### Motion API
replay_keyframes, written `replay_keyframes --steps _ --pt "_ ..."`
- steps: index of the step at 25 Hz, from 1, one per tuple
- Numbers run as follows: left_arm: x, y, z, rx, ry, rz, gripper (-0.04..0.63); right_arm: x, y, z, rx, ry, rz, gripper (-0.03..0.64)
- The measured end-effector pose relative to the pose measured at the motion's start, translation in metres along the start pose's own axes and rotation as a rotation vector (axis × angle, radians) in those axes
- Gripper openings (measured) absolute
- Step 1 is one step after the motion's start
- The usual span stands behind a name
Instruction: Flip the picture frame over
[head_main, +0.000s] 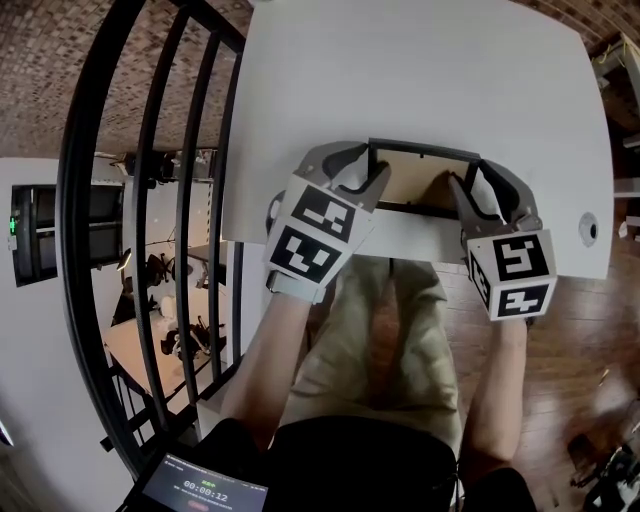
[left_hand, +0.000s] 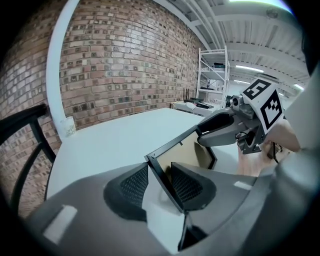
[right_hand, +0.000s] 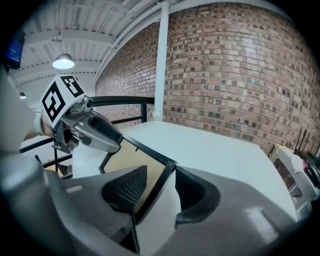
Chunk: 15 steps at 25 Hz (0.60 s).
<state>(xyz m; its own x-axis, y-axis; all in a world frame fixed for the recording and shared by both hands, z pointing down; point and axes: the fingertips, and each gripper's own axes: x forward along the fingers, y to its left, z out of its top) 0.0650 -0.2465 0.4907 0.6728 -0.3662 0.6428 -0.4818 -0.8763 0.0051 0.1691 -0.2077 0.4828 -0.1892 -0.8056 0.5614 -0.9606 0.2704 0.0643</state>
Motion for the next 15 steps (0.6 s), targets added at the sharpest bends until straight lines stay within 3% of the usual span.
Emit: replay_keyframes --steps 15 --pt "0.031 0.015 -0.004 -0.033 0.037 -0.059 0.16 0.032 -0.015 -0.014 0.137 0.047 0.071 0.169"
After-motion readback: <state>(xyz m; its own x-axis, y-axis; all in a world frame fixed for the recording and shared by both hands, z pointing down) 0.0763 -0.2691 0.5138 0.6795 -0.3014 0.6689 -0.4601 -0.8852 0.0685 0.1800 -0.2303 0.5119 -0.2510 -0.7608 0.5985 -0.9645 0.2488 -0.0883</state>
